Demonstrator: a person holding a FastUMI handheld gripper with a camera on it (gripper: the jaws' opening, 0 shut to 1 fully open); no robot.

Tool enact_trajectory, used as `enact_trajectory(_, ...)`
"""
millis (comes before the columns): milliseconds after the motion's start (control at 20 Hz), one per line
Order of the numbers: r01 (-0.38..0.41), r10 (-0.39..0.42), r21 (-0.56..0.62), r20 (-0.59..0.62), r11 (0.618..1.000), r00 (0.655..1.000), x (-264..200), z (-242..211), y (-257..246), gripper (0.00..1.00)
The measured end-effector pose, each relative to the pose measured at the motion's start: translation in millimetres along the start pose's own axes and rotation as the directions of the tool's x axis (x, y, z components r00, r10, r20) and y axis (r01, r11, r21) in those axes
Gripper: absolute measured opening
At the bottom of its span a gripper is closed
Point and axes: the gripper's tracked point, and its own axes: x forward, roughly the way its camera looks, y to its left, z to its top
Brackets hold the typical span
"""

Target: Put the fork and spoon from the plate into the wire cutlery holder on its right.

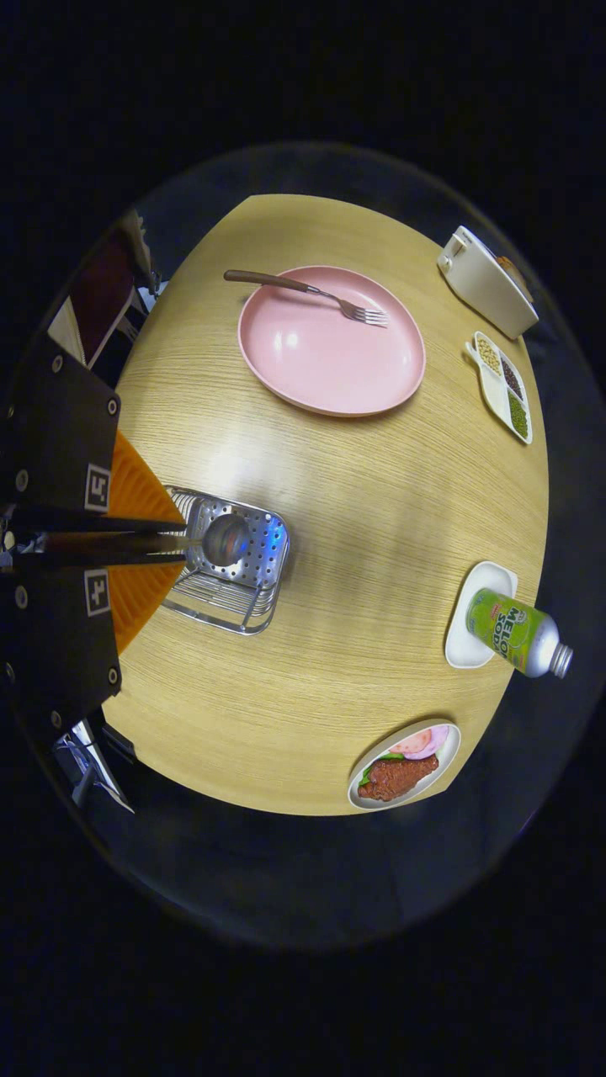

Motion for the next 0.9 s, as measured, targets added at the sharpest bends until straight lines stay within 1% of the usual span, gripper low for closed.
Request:
enact_trajectory(100,0.002,-0.001,-0.003,0.058,1.0,0.998,-9,8,0,0.12)
enact_trajectory(150,0.006,-0.006,0.003,0.086,1.0,0.996,-15,12,-1,0.17)
enact_trajectory(200,0.007,-0.009,0.017,0.119,1.0,0.993,-21,16,0,0.19)
enact_trajectory(300,-0.003,-0.003,0.032,0.191,0.999,0.982,-33,23,6,0.29)
enact_trajectory(350,0.002,-0.009,0.031,0.224,1.0,0.975,-39,27,8,0.42)
enact_trajectory(400,0.006,-0.012,0.027,0.259,1.0,0.966,-46,30,12,0.51)
enact_trajectory(500,0.026,-0.035,0.031,0.328,0.999,0.944,-59,37,18,0.63)
enact_trajectory(550,0.039,-0.048,0.034,0.361,0.999,0.931,-66,41,22,0.76)
enact_trajectory(600,0.046,-0.058,0.039,0.402,0.998,0.914,-71,44,26,0.82)
enact_trajectory(650,0.046,-0.06,0.043,0.435,0.998,0.898,-77,48,34,0.91)
enact_trajectory(750,0.034,-0.055,0.05,0.497,0.998,0.866,-84,55,55,0.99)
enact_trajectory(850,0.0,-0.03,0.055,0.548,0.999,0.836,-86,61,82,0.99)
enact_trajectory(900,-0.002,-0.029,0.054,0.57,0.999,0.821,-84,64,92,0.99)
